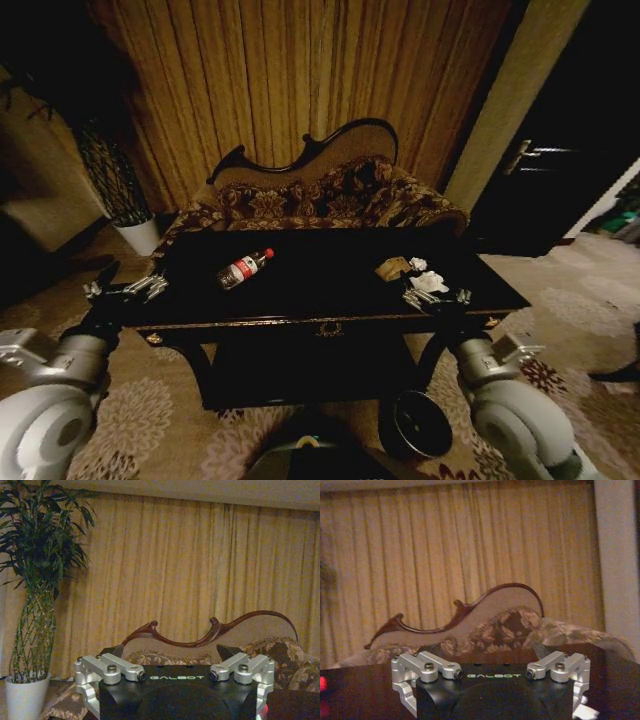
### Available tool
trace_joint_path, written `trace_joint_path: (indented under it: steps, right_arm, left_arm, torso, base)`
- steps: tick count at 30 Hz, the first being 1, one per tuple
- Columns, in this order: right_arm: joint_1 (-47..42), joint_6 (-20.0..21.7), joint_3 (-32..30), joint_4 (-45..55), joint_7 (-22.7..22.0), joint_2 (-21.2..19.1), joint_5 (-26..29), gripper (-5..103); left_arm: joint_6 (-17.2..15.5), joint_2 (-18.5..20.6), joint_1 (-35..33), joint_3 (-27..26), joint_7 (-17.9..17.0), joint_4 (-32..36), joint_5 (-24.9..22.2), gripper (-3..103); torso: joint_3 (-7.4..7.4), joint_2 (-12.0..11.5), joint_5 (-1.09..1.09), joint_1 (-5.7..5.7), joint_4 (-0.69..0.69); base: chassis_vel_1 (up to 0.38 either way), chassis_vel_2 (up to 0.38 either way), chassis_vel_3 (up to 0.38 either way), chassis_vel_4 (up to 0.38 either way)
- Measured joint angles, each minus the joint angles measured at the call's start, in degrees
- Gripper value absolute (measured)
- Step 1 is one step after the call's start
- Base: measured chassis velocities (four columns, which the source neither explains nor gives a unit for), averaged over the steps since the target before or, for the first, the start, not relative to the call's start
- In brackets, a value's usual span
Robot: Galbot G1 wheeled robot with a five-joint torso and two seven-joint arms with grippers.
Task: Move to the front of the table and place the trash on the table into the trash bin.
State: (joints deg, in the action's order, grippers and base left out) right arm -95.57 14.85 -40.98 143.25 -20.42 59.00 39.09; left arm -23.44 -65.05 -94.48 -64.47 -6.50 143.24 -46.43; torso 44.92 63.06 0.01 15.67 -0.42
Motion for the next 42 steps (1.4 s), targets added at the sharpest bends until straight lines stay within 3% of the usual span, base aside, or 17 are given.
trace_joint_path:
  steps: [7, 12, 17, 23, 30, 42]
  right_arm:
    - [4.3, 2.7, -0.2, -2.3, -3.6, -3.7, 3.9, 100]
    - [9.1, 6.0, -0.7, -7.8, -6.5, -9.0, 9.8, 100]
    - [13.8, 15.2, -2.0, -12.1, -9.7, -15.3, 20.6, 100]
    - [19.2, 21.3, -1.8, -17.2, -11.3, -19.8, 29.2, 100]
    - [21.7, 26.2, -0.7, -19.6, -11.3, -21.7, 32.7, 100]
    - [23.6, 26.5, 1.8, -22.2, -10.9, -20.8, 31.7, 100]
  left_arm:
    - [0.0, 0.2, 0.0, -1.2, 0.1, 0.0, -0.9, 100]
    - [0.0, 0.9, -0.8, -3.1, 0.2, 0.0, -2.1, 100]
    - [-0.1, 1.1, -1.1, -4.1, 0.2, 0.0, -2.5, 100]
    - [-0.3, 0.3, -0.6, -3.1, 0.2, 0.0, -2.3, 100]
    - [-0.3, 0.1, -0.8, -3.0, 0.2, 0.0, -2.1, 100]
    - [-0.6, -0.1, -0.5, -2.8, 0.3, 0.0, -2.0, 100]
  torso:
    - [0.04, 0.0, -0.01, 0.05, 0.01]
    - [0.04, 0.0, -0.01, 0.06, 0.01]
    - [0.03, 0.0, 0.01, 0.06, 0.0]
    - [0.03, 0.0, -0.01, 0.06, 0.01]
    - [0.03, 0.0, 0.0, 0.06, 0.0]
    - [0.03, 0.0, -0.01, 0.06, 0.0]
  base:
    - [0.0, 0.0, 0.0, 0.0]
    - [0.0, 0.0, 0.0, 0.0]
    - [0.0, 0.0, 0.0, 0.0]
    - [0.0, 0.0, 0.0, 0.0]
    - [0.0, 0.0, 0.0, 0.0]
    - [0.0, 0.0, 0.0, 0.0]
